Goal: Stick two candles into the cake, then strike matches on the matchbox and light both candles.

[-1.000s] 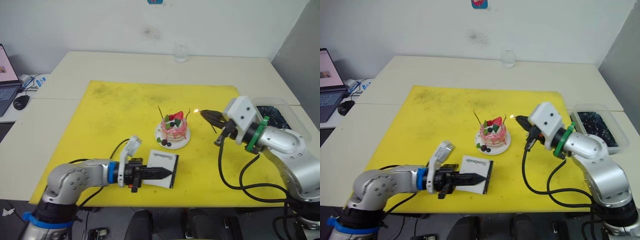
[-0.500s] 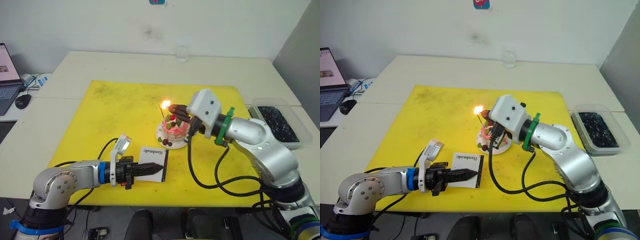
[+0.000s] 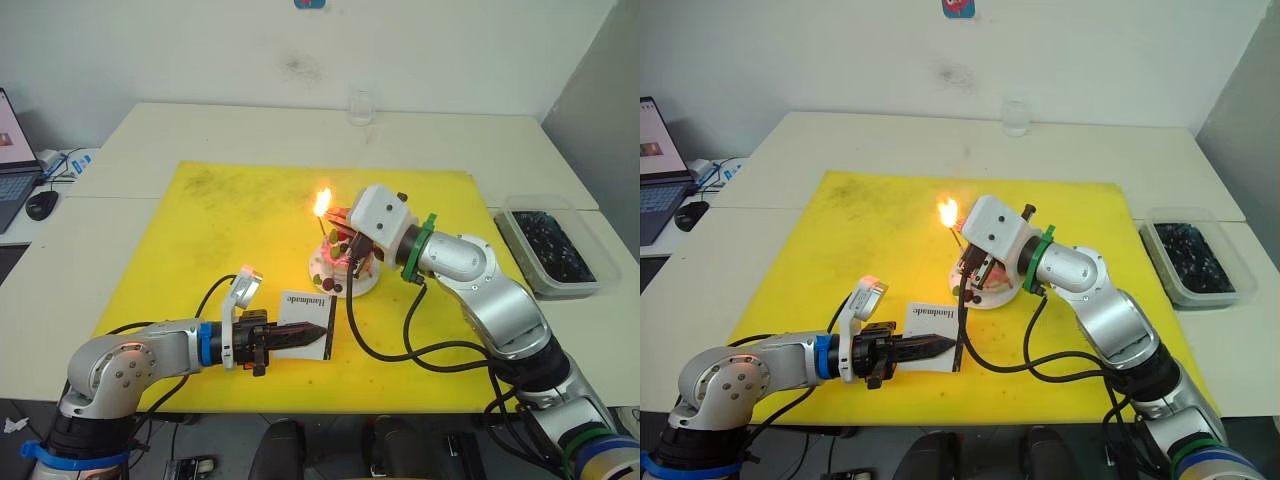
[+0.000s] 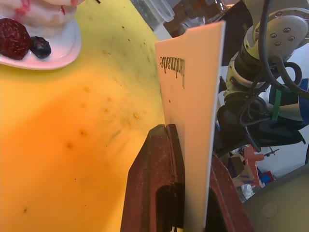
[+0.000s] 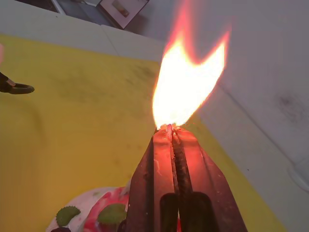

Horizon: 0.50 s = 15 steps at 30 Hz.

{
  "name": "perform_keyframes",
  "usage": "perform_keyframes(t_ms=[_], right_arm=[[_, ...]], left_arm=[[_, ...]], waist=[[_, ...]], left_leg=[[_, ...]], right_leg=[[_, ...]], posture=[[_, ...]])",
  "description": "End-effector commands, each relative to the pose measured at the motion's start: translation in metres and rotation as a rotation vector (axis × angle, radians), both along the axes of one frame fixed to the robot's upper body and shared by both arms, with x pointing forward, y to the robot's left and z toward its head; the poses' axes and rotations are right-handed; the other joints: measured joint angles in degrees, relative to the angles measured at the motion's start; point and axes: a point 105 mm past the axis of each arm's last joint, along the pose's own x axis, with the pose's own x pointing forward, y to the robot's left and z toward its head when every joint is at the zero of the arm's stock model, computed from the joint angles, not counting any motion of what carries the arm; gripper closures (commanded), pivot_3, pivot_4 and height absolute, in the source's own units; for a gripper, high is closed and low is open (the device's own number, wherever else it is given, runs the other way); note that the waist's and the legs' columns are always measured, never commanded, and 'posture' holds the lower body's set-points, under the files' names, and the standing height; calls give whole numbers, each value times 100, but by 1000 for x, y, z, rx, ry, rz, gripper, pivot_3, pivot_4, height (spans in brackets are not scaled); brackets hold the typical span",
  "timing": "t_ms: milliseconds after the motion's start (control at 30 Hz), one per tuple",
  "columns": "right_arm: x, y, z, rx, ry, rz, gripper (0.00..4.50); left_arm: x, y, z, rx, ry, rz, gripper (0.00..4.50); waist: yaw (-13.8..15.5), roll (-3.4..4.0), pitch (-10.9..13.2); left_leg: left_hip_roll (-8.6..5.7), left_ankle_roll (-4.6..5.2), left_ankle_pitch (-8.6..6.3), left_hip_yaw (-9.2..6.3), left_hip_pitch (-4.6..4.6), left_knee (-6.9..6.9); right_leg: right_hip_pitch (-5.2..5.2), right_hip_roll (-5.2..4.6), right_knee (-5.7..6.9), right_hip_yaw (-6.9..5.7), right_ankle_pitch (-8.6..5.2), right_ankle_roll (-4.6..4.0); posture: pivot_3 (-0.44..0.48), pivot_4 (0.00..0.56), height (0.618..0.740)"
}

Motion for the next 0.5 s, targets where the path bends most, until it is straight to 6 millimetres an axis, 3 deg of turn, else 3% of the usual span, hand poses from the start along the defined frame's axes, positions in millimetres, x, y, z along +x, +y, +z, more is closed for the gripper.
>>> perform_keyframes(t_ms=[33, 500], right_arm=[[-2, 3, 13, 12, -67, 16, 4452], [-3, 4, 6, -28, -56, 20, 4452]], left_arm=[[0, -4, 7, -17, -41, -8, 4500], [0, -6, 7, -24, -49, -9, 4500]], waist=[[0, 0, 0], [0, 0, 0]], left_leg=[[0, 0, 0, 0, 0, 0], [2, 0, 0, -2, 1, -1]], right_leg=[[0, 0, 0, 0, 0, 0], [0, 0, 1, -2, 0, 0]], posture=[[0, 150, 740], [0, 150, 740]])
